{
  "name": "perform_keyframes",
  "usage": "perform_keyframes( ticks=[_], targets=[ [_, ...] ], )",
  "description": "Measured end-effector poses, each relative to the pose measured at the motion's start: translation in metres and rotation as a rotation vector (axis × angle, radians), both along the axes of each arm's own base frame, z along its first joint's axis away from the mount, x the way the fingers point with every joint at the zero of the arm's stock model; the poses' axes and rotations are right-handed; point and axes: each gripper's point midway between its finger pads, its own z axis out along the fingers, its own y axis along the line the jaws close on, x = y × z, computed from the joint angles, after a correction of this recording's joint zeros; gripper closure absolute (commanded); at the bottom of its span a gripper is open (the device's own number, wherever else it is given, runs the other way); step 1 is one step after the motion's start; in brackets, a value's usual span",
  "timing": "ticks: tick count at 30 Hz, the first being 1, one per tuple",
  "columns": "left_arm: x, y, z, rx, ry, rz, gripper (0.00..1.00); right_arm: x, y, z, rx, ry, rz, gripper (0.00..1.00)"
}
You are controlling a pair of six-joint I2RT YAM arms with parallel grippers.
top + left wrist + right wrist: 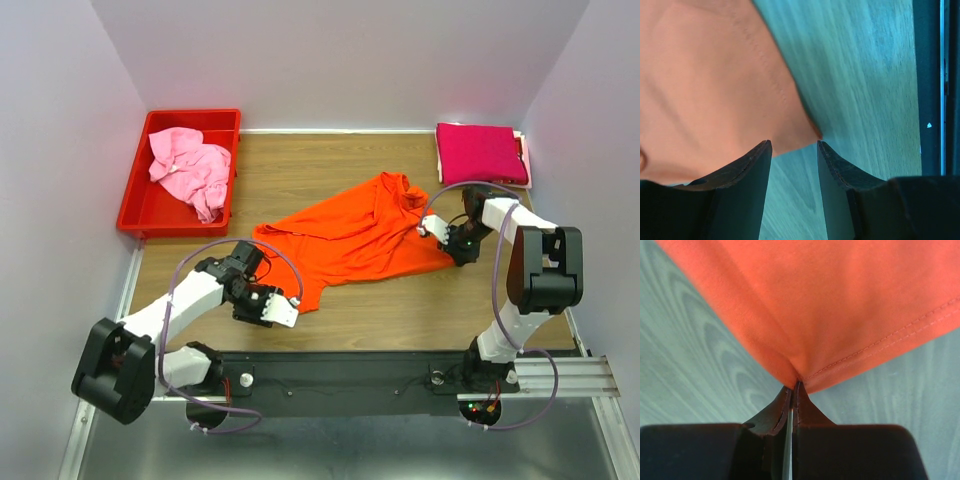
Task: Fold and stack the t-shirts
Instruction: Flatten the tshirt out
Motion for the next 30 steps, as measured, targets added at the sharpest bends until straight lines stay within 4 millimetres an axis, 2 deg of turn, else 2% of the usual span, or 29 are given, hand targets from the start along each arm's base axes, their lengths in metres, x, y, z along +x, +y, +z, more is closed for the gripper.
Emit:
perform_keyframes(
  ticks=[5,22,24,25,26,28,30],
  targets=[
    [-0.003,0.004,-0.013,0.058,0.032,-0.019,0.48,-0.008,-0.001,0.0,-0.004,0.034,-0.006,1.0],
    [-0.004,0.003,-0.017,0.087,0.031,-0.04,0.49,-0.012,-0.002,0.0,-0.011,0.094,-0.031,0.99],
    [-0.004,0.003,-0.017,0.09,0.04,-0.024,0.58,-0.013,-0.002,0.0,-0.011,0.097,-0.033,1.0],
    [-0.004,0.003,-0.018,0.09,0.045,-0.011,0.67,-0.013,-0.002,0.0,-0.011,0.098,-0.034,1.0],
    [-0.005,0.003,-0.019,0.093,0.055,0.006,0.83,-0.013,-0.002,0.0,-0.011,0.099,-0.034,1.0],
    [-0.004,0.001,-0.019,0.088,0.062,0.026,0.97,-0.014,-0.002,0.0,-0.011,0.101,-0.034,1.0],
    [0.004,-0.004,-0.017,0.069,0.043,0.06,1.0,-0.015,-0.002,0.0,-0.01,0.107,-0.04,1.0]
  ],
)
